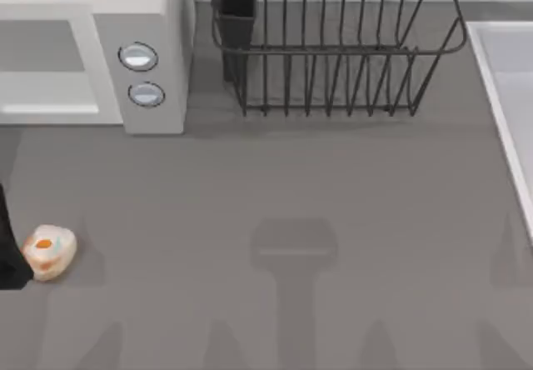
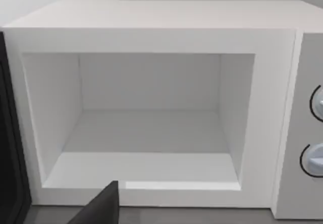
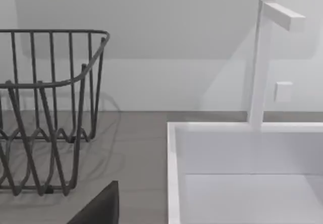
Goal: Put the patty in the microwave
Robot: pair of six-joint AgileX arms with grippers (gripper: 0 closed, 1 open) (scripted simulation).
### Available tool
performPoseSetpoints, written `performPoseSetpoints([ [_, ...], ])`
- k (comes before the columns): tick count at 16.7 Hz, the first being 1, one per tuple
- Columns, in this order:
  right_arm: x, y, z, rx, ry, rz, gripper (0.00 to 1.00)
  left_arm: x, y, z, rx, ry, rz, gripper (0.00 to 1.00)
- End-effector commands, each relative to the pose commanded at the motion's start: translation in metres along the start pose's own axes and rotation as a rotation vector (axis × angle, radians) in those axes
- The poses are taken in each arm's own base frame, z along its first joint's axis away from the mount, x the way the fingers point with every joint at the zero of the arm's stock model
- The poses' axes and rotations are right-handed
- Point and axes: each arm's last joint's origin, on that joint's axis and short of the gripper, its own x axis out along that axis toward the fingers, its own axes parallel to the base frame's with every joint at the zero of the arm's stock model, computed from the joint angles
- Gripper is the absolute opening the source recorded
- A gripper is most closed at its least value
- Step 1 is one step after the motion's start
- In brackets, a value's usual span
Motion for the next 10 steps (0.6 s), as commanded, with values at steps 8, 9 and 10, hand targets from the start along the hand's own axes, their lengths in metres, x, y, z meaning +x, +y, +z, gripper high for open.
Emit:
performPoseSetpoints([
  [8, 0.0, 0.0, 0.0, 0.0, 0.0, 0.0, 1.0, 0.007, -0.001, 0.032, 0.041, 0.188, -0.015, 1.0],
  [9, 0.0, 0.0, 0.0, 0.0, 0.0, 0.0, 1.0, 0.011, -0.001, 0.04, 0.054, 0.251, -0.021, 1.0],
  [10, 0.0, 0.0, 0.0, 0.0, 0.0, 0.0, 1.0, 0.018, -0.001, 0.048, 0.068, 0.323, -0.029, 1.0],
])
